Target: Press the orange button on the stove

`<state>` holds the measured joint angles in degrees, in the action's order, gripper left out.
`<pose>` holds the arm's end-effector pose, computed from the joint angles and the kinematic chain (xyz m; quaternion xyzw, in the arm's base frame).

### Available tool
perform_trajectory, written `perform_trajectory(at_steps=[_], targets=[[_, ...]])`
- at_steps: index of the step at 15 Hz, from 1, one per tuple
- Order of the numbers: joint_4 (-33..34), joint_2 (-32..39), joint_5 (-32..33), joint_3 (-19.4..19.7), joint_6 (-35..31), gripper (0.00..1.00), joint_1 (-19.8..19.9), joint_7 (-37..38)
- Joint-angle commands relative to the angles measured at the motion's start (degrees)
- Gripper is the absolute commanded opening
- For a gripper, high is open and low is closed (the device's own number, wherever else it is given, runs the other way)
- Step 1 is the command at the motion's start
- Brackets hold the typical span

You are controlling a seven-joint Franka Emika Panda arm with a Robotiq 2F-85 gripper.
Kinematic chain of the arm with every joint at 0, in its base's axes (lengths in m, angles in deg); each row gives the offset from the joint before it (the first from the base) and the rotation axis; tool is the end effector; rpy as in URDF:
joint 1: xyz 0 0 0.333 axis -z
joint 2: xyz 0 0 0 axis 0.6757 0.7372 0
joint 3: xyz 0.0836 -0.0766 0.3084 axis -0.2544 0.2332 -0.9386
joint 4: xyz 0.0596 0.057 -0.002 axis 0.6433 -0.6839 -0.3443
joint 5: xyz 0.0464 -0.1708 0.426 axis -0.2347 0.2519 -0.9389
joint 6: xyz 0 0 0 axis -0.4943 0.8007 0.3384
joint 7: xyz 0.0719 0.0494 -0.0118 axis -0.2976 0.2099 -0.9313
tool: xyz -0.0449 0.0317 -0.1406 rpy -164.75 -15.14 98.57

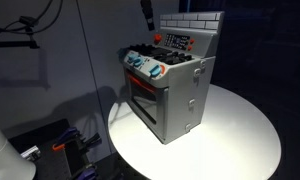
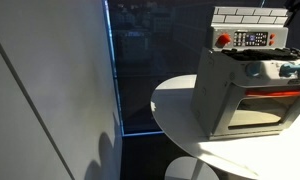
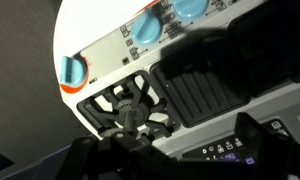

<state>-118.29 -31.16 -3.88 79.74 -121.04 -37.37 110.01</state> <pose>0.5931 0.0024 0.4961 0.9368 -0.3302 0.1124 0.0274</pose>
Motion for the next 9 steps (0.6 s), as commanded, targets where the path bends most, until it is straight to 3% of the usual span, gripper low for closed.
perform_trajectory(at_steps=[1,9], targets=[[5.74,5.48,3.01,1.63,-0.38,1.0,-0.13,3.44],[11.7,11.03,6.65,5.28,-3.09,1.0,-1.15,5.84]])
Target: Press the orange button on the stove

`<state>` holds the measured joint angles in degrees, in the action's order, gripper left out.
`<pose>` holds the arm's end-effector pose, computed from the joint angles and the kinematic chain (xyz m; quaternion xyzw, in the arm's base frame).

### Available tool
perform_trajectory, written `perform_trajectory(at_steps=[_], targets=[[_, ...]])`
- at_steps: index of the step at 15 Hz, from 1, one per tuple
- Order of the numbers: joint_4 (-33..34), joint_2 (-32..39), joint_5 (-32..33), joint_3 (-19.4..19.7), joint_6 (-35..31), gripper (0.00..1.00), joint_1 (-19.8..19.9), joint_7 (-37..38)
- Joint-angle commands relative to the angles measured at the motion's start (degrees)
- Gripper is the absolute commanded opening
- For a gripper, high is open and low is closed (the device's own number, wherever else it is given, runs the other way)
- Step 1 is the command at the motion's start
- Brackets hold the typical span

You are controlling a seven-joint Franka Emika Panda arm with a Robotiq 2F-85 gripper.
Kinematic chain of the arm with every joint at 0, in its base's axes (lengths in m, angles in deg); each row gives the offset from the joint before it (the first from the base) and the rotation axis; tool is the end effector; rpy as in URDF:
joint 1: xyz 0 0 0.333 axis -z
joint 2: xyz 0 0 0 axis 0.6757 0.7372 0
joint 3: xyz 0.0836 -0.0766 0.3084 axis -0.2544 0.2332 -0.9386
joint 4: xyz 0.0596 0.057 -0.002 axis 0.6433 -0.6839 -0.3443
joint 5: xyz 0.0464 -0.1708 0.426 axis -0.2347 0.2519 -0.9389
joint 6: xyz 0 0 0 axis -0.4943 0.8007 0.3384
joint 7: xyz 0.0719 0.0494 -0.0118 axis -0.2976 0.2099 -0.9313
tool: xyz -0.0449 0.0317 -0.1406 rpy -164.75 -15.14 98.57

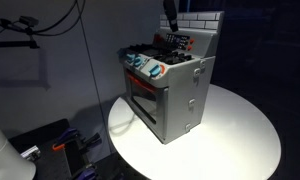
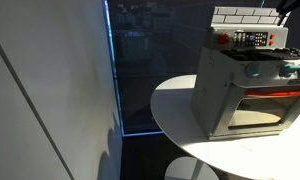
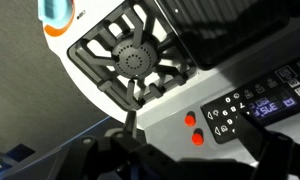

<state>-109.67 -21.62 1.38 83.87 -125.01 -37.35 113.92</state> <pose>0.6533 -0.0523 0.4889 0.9143 -0.3738 0.1487 0.0465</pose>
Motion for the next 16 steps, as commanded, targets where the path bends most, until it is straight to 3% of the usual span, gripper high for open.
perform_trajectory(at_steps=[1,16], targets=[[0.69,0.5,0.08,1.46,0.15,1.0,-1.26,0.1],[2.62,4.54,0.16,4.9,-0.94,1.0,-1.21,1.27]])
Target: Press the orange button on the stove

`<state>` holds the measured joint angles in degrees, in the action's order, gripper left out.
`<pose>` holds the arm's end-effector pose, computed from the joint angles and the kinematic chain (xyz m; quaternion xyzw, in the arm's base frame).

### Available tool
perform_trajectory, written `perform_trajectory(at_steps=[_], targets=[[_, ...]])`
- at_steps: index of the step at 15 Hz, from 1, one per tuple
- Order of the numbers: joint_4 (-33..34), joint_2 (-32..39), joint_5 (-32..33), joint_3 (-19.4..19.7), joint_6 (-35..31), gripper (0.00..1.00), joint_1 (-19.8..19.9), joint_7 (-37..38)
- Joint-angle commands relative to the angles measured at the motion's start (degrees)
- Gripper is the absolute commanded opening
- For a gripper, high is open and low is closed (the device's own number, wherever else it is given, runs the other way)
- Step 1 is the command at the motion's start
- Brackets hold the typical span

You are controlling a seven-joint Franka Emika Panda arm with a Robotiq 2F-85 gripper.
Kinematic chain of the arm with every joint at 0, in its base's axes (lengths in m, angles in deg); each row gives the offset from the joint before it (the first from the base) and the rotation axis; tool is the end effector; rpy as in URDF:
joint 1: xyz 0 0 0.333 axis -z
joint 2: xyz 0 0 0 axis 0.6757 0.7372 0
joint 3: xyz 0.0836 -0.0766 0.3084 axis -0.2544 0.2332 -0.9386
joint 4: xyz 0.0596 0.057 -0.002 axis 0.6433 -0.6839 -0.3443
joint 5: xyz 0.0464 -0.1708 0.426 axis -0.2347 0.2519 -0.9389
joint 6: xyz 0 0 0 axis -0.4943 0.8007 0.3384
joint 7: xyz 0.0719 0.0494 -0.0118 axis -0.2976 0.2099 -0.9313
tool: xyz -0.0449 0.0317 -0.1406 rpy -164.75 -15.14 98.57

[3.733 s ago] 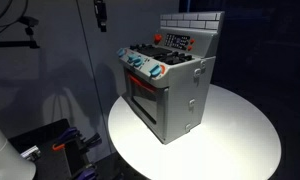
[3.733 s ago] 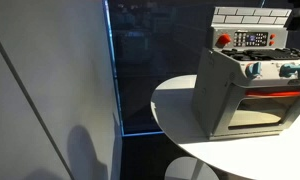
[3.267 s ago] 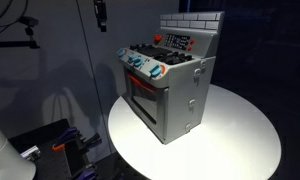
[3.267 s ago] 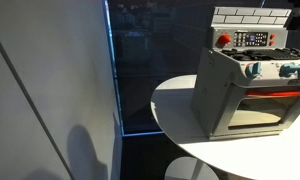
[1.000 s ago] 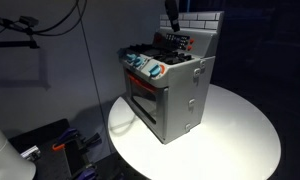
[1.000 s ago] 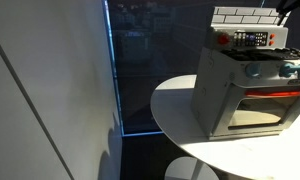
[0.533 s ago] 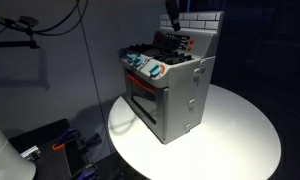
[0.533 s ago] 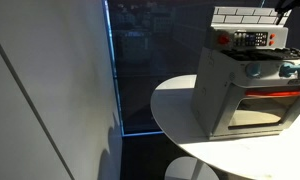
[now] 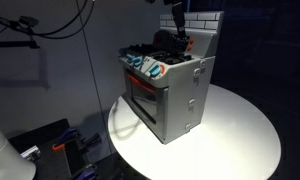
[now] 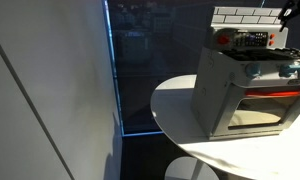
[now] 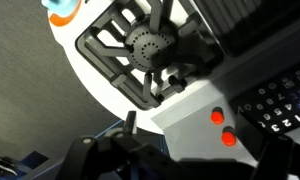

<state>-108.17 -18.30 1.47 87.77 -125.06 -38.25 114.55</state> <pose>0.6628 -0.0879 0.4659 0.9044 -0.4016 0.1334 0.0549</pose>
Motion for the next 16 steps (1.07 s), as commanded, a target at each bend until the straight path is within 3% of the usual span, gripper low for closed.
perform_trajectory(at_steps=[1,8,16], targets=[[0.82,1.32,-0.01,1.23,-1.46,1.0,-0.32,0.49],[-1.26,1.19,0.7,2.33,-7.66,1.0,-0.41,0.99],[-2.18,1.11,-0.67,2.34,-6.64,1.0,-0.54,0.1]])
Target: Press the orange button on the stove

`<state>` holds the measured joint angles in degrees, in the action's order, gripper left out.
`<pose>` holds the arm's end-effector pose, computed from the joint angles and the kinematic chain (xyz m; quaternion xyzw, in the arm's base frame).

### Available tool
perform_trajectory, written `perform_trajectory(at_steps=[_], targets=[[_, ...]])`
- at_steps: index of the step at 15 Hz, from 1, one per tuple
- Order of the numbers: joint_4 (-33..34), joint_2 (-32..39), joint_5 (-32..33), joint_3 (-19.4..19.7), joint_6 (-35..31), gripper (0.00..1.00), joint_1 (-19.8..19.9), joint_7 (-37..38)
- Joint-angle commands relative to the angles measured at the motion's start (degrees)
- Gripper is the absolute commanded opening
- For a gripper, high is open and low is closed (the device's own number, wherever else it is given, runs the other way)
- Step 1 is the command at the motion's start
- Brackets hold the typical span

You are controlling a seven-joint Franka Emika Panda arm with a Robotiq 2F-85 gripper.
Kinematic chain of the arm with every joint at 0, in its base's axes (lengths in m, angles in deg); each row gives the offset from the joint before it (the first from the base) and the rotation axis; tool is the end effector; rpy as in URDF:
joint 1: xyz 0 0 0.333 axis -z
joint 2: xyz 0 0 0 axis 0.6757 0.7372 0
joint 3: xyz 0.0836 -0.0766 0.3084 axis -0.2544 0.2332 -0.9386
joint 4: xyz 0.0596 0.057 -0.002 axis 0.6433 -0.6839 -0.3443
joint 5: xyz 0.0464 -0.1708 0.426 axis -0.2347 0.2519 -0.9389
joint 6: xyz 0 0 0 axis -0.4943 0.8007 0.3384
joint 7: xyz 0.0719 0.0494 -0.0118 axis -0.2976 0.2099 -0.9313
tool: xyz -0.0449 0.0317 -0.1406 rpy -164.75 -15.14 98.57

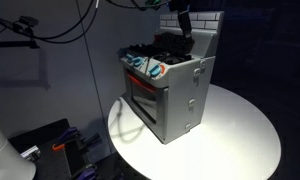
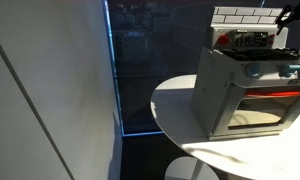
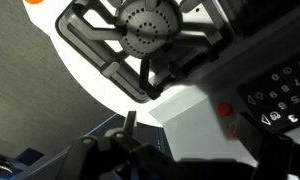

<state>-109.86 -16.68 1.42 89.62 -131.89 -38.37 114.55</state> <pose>0.6726 -0.1051 0.4440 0.8987 -0.4059 0.1600 0.0436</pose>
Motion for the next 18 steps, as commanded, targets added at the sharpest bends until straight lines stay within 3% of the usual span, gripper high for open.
perform_trajectory(at_steps=[1,18], targets=[[-0.33,-0.35,-0.63,0.53,0.31,1.0,-0.41,0.15],[0.99,1.24,-1.0,1.08,0.07,1.0,-0.31,0.0]])
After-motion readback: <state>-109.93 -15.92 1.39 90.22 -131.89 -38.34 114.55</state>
